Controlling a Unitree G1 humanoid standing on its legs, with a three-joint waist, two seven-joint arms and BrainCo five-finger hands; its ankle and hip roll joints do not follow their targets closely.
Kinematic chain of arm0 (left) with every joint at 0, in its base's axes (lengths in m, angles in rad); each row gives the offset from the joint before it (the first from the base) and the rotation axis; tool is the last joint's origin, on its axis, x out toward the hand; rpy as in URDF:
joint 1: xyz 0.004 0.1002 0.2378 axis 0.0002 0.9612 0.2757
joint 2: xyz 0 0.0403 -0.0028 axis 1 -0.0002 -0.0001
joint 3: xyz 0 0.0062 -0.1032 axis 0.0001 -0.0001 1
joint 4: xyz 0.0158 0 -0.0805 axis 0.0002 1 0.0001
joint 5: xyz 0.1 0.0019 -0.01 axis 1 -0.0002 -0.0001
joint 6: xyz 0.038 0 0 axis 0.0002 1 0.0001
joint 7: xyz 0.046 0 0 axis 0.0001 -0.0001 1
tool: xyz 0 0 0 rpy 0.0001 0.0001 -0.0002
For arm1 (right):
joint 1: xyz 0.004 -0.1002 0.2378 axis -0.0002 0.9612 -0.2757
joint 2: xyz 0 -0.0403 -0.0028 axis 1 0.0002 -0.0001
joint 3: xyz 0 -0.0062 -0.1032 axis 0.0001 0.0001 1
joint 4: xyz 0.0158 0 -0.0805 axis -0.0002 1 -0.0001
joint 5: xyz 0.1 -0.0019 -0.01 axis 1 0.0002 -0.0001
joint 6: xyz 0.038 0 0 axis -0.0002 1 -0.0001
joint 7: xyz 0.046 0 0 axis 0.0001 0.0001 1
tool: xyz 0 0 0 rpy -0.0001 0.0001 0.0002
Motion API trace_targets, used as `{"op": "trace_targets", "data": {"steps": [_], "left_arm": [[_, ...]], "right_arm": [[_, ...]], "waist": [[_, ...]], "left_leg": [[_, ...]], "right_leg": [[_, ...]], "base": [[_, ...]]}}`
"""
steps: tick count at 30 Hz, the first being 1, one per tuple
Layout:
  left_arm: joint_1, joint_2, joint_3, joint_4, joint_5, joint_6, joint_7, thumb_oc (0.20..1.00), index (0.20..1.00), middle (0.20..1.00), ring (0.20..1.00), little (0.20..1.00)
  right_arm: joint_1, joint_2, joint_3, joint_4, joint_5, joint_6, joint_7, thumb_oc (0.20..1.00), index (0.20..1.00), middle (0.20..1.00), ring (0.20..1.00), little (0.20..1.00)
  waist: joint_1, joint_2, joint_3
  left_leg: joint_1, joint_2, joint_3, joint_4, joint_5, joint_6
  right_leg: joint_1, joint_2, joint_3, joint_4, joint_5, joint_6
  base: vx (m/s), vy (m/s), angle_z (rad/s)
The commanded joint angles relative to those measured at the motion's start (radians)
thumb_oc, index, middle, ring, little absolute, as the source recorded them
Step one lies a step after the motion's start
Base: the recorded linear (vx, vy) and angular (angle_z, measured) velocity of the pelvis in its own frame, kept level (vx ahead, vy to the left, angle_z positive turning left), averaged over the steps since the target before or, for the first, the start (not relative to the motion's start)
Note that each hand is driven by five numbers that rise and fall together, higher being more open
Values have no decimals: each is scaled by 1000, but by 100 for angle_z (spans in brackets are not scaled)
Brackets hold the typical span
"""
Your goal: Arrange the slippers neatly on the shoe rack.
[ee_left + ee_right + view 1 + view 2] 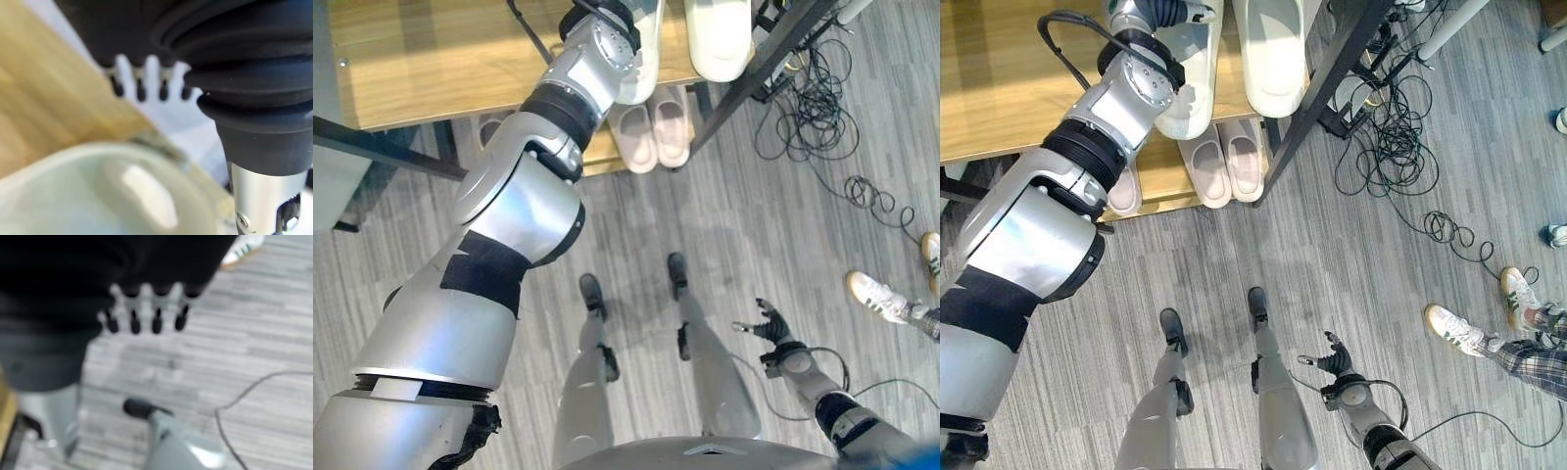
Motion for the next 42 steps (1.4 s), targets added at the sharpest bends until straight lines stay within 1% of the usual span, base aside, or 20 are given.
{"op": "trace_targets", "data": {"steps": [1, 2, 4, 7, 8, 10, 12, 13, 15, 16, 18, 22, 23, 25, 32, 35, 36, 39, 42], "left_arm": [[-147, 71, 52, -8, 40, -41, 43, 1000, 1000, 1000, 1000, 1000], [-140, 79, 50, -14, 49, -41, 45, 1000, 1000, 1000, 1000, 1000], [-63, 120, 87, -74, 53, -56, 64, 1000, 1000, 1000, 1000, 1000], [-28, 130, 98, -105, 63, -61, 72, 1000, 1000, 1000, 1000, 1000], [20, 136, 117, -142, 68, -63, 80, 1000, 1000, 1000, 1000, 1000], [75, 161, 123, -183, 94, -62, 88, 1000, 1000, 1000, 1000, 1000], [160, 223, 116, -263, 172, -53, 101, 1000, 1000, 1000, 1000, 1000], [241, 259, 114, -333, 237, -47, 89, 1000, 1000, 1000, 1000, 1000], [243, 260, 115, -334, 238, -46, 89, 1000, 1000, 1000, 1000, 1000], [325, 272, 135, -391, 273, -51, 59, 1000, 1000, 1000, 1000, 1000], [419, 296, 146, -453, 329, -53, 39, 1000, 1000, 1000, 1000, 1000], [485, 291, 170, -491, 351, -56, 21, 1000, 1000, 1000, 1000, 1000], [519, 277, 208, -521, 330, -69, 24, 1000, 1000, 1000, 1000, 1000], [527, 273, 217, -530, 321, -75, 22, 1000, 1000, 1000, 1000, 1000], [526, 242, 204, -533, 325, -81, 1, 1000, 1000, 1000, 1000, 1000], [528, 202, 207, -524, 265, -92, -39, 1000, 1000, 1000, 1000, 1000], [528, 202, 207, -524, 265, -93, -40, 1000, 1000, 1000, 1000, 1000], [516, 152, 189, -499, 168, -114, -113, 1000, 1000, 1000, 1000, 1000], [509, 134, 170, -496, 157, -121, -135, 1000, 1000, 1000, 1000, 1000]], "right_arm": [[-47, -41, -33, 21, -9, 1, -9, 1000, 1000, 1000, 1000, 1000], [-48, -41, -35, 21, -11, 1, -10, 1000, 1000, 1000, 1000, 1000], [-37, -32, -47, 17, -10, -1, -8, 1000, 1000, 1000, 1000, 1000], [-36, -30, -51, 22, -10, 2, -8, 1000, 1000, 1000, 1000, 1000], [-26, -24, -59, 27, -11, 7, -6, 1000, 1000, 1000, 1000, 1000], [0, -18, -70, 24, -9, 3, -1, 1000, 1000, 1000, 1000, 1000], [22, -15, -82, 17, -6, -6, 3, 1000, 1000, 1000, 1000, 1000], [31, -8, -90, 21, -13, -5, 4, 1000, 1000, 1000, 1000, 1000], [31, -8, -90, 21, -13, -5, 4, 1000, 1000, 1000, 1000, 1000], [41, 4, -109, 22, -21, 1, 4, 1000, 1000, 1000, 1000, 1000], [56, 16, -126, 16, -28, 2, 3, 1000, 1000, 1000, 1000, 1000], [40, 22, -132, 14, -37, 9, -2, 1000, 1000, 1000, 1000, 1000], [37, 29, -134, 14, -41, 13, -5, 1000, 1000, 1000, 1000, 1000], [38, 30, -134, 10, -43, 13, -6, 1000, 1000, 1000, 1000, 1000], [41, 34, -136, 19, -47, 18, -7, 1000, 1000, 1000, 1000, 1000], [40, 32, -139, 23, -44, 25, -6, 1000, 1000, 1000, 1000, 1000], [40, 32, -140, 23, -44, 25, -6, 1000, 1000, 1000, 1000, 1000], [30, 25, -152, 31, -36, 41, -3, 1000, 1000, 1000, 1000, 1000], [23, 23, -155, 38, -35, 47, -2, 1000, 1000, 1000, 1000, 1000]], "waist": [[0, 17, 109], [1, 17, 110], [13, 19, 110], [15, 19, 109], [20, 17, 108], [23, 14, 106], [26, 11, 101], [38, 8, 101], [37, 9, 97], [46, 4, 98], [57, 0, 90], [68, -6, 88], [74, -7, 89], [75, -6, 90], [76, 2, 89], [76, 8, 91], [76, 8, 91], [79, 22, 88], [81, 30, 87]], "left_leg": [[17, 3, -49, 7, -88, -41], [18, 2, -49, 8, -89, -41], [20, 2, -50, 22, -94, -39], [16, 2, -52, 34, -98, -40], [12, 1, -55, 49, -105, -40], [6, 3, -59, 63, -110, -40], [1, 2, -65, 74, -112, -41], [7, 1, -68, 82, -122, -41], [2, 1, -68, 82, -119, -41], [11, 0, -70, 87, -127, -42], [20, 1, -68, 89, -129, -42], [25, 1, -73, 96, -133, -44], [34, 1, -74, 87, -129, -43], [36, 1, -74, 83, -126, -43], [42, -1, -71, 77, -124, -43], [44, -4, -71, 76, -123, -42], [44, -4, -71, 76, -123, -42], [50, -7, -69, 74, -120, -40], [53, -9, -68, 73, -120, -40]], "right_leg": [[68, -20, -56, 17, -96, 74], [69, -21, -56, 18, -96, 74], [76, -22, -60, 23, -102, 73], [78, -23, -61, 24, -104, 72], [84, -26, -64, 23, -104, 71], [89, -28, -69, 24, -106, 70], [93, -29, -74, 29, -107, 70], [108, -31, -78, 31, -111, 70], [103, -32, -78, 30, -108, 70], [120, -33, -84, 31, -111, 70], [132, -36, -89, 31, -112, 69], [142, -39, -95, 34, -117, 67], [146, -35, -94, 29, -115, 65], [146, -34, -93, 28, -115, 64], [145, -35, -91, 29, -117, 63], [145, -34, -88, 30, -118, 63], [145, -34, -88, 30, -118, 63], [145, -36, -87, 31, -117, 63], [144, -37, -86, 32, -117, 63]], "base": [[0, 0, 0], [0, 0, 0], [0, 0, 0], [0, 0, 0], [-30, 0, 2], [-19, -1, 1], [-7, 1, 2], [-17, 14, 4], [-9, 3, 4], [-12, 5, 9], [-8, 14, 9], [-17, 1, 9], [-32, 3, 7], [0, 0, 0], [0, 0, 0], [0, 0, 0], [0, 0, 0], [0, 0, 0], [0, 0, 0]]}}
